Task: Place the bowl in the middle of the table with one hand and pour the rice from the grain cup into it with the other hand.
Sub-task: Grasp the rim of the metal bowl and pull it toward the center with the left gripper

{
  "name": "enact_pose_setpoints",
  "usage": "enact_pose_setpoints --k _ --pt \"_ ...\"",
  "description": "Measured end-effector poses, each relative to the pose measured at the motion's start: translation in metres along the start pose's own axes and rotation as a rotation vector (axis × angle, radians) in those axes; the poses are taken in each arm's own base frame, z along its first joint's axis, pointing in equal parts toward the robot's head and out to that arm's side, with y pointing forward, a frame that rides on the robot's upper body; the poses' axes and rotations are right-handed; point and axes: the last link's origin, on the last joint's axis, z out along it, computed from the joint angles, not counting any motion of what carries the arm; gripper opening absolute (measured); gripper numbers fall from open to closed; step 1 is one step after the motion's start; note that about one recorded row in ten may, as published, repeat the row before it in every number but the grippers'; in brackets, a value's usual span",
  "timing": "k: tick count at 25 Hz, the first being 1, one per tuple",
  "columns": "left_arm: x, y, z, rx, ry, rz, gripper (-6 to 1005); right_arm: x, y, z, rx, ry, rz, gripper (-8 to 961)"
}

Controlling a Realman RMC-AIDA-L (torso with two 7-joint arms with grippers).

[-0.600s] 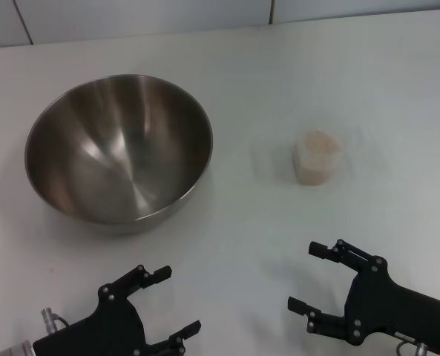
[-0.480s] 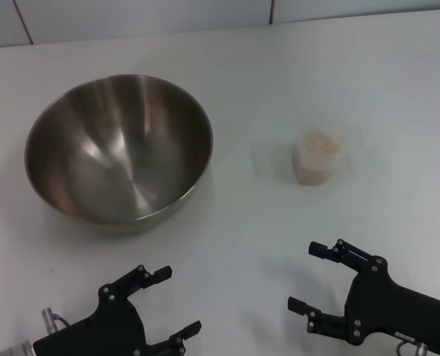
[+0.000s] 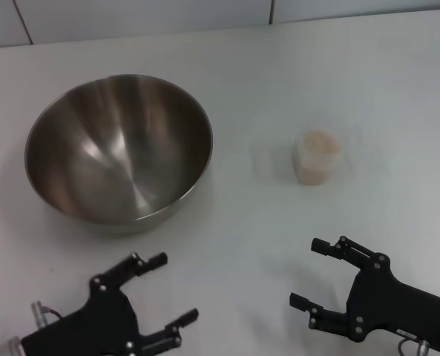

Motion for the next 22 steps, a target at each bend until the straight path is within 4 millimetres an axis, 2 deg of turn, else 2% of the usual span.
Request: enact_pose_setpoints --k 3,4,5,6,7,8,10,11,12,13,14,16,18,19,22 --pt "0.023 -0.009 -0.015 0.105 0.169 -0.006 803 -0.001 -0.001 0.0 0.005 -0.005 -0.001 833" --pt "0.04 -0.02 -0.025 0.167 0.278 -0.029 802 -0.001 -0.001 0.001 0.005 -0.01 -0.003 833" --pt "0.04 -0.02 -0.025 0.167 0.278 -0.029 800 -0.001 -0.001 0.001 0.005 -0.01 -0.003 833" --pt "0.049 -0.03 -0.031 0.191 0.326 -0.058 799 -0.002 -0.001 0.001 0.005 -0.014 -0.006 832" --pt "0.061 -0.052 -0.04 0.207 0.365 -0.123 797 -0.003 -0.001 0.002 0.004 -0.023 -0.012 832" --pt "0.066 -0.062 -0.044 0.212 0.362 -0.154 795 -0.004 -0.001 0.002 0.005 -0.026 -0.014 832" --pt "0.073 -0.083 -0.051 0.24 0.324 -0.191 792 -0.004 -0.002 0.002 0.006 -0.03 -0.017 832" --pt "0.073 -0.083 -0.051 0.24 0.324 -0.191 791 -0.004 -0.002 0.002 0.006 -0.03 -0.017 832" --pt "0.082 -0.113 -0.058 0.304 0.226 -0.24 789 -0.005 -0.002 0.003 0.005 -0.032 -0.019 832" --pt "0.082 -0.113 -0.058 0.304 0.226 -0.24 788 -0.005 -0.002 0.003 0.005 -0.032 -0.019 832" --pt "0.086 -0.123 -0.06 0.327 0.173 -0.263 786 -0.006 -0.003 0.003 0.004 -0.034 -0.023 832" --pt "0.095 -0.144 -0.057 0.369 0.023 -0.313 783 -0.006 -0.003 0.004 0.004 -0.035 -0.024 832" --pt "0.097 -0.149 -0.056 0.383 -0.025 -0.328 780 -0.007 -0.003 0.005 0.002 -0.04 -0.025 832" --pt "0.102 -0.161 -0.052 0.412 -0.117 -0.357 778 -0.007 -0.003 0.005 0.0 -0.042 -0.026 832" --pt "0.102 -0.177 -0.039 0.438 -0.258 -0.429 781 -0.008 -0.003 0.005 -0.003 -0.051 -0.026 832"
